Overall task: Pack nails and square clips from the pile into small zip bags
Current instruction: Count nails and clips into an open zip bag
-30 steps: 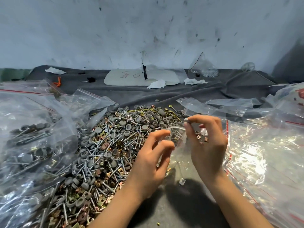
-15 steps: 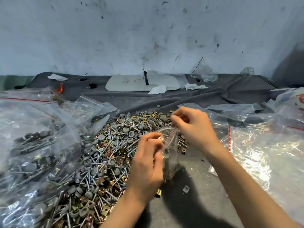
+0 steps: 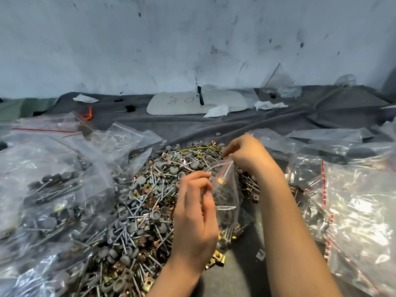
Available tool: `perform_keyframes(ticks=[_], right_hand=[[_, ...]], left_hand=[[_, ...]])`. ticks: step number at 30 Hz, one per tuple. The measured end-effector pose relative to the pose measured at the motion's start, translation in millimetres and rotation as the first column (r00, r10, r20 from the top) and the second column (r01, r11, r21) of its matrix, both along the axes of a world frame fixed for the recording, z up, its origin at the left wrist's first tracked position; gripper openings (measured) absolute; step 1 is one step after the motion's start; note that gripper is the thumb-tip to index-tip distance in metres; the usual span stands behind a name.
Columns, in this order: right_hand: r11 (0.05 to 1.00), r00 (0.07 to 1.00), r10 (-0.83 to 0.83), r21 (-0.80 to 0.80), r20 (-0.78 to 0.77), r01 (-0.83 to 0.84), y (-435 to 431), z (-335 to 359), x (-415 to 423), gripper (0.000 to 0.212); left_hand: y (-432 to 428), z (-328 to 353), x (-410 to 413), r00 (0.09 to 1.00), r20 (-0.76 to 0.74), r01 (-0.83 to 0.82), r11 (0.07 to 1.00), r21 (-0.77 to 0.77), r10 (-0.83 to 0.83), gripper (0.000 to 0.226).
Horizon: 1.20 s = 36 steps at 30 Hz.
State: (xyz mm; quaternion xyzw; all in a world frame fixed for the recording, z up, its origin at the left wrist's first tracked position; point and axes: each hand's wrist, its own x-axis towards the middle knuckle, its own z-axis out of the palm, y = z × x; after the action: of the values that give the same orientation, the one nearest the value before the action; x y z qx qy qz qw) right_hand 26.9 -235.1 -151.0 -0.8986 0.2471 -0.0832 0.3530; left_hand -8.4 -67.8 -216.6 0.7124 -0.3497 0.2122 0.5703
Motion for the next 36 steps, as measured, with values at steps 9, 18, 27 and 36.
perform_keyframes(ticks=[9, 18, 27, 36], right_hand=[[0.886, 0.850, 0.430, 0.039, 0.305, -0.462, 31, 74, -52, 0.010], [0.917, 0.855, 0.368, 0.008, 0.365, -0.398, 15, 71, -58, 0.005], [0.992, 0.994, -0.010, 0.124, 0.110, -0.004, -21, -15, -11, 0.013], [0.996, 0.996, 0.090, -0.028, 0.022, -0.090, -23, -20, -9, 0.006]], left_hand=[[3, 10, -3, 0.997, 0.077, -0.020, 1.000, -0.012, 0.021, 0.013], [7, 13, -5, 0.998, 0.061, 0.024, 0.997, -0.080, -0.019, 0.015], [6, 10, -5, 0.998, -0.027, 0.061, 0.992, -0.109, -0.064, 0.016], [5, 11, -5, 0.997, -0.041, 0.058, 0.992, -0.109, -0.062, 0.015]])
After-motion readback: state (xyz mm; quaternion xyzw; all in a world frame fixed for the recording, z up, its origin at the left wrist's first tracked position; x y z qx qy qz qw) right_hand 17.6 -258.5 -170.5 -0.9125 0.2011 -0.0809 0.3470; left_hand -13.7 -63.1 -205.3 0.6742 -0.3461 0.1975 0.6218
